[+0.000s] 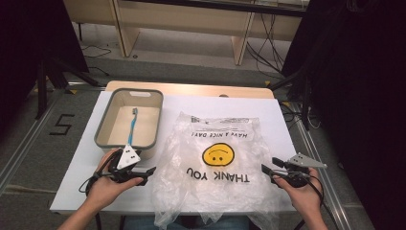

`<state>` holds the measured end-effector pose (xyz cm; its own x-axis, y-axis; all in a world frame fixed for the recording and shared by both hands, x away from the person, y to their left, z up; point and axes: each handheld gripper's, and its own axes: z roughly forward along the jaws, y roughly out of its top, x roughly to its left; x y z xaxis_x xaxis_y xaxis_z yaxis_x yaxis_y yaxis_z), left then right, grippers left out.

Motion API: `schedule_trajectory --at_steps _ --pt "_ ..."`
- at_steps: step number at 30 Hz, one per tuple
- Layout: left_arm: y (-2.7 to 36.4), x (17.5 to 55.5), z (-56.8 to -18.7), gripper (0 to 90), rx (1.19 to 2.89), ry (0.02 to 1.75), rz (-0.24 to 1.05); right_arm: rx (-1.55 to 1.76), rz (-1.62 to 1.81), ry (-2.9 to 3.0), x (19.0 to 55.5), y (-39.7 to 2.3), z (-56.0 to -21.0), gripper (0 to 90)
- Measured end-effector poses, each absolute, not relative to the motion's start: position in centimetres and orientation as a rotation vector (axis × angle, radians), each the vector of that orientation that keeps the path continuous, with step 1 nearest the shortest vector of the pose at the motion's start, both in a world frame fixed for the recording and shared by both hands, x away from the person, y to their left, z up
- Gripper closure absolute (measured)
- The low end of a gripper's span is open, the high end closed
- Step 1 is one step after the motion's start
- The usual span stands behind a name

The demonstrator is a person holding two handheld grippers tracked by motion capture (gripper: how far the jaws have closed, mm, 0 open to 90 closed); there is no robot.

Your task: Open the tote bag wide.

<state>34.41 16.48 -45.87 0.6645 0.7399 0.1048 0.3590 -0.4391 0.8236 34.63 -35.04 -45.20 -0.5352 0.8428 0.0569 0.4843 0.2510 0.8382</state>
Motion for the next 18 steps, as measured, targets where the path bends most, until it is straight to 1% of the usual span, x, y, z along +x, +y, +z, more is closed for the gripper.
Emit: schedule_trajectory --at_steps 8,18 --pt "15.9 34.0 -45.6 23.7 2.057 0.840 0.580 1.229 1.188 2.119 34.7 -35.2 -45.3 42.5" --pt "14.2 33.1 -45.5 26.1 2.090 0.819 0.533 1.280 1.130 2.128 35.0 -35.4 -45.4 42.0"
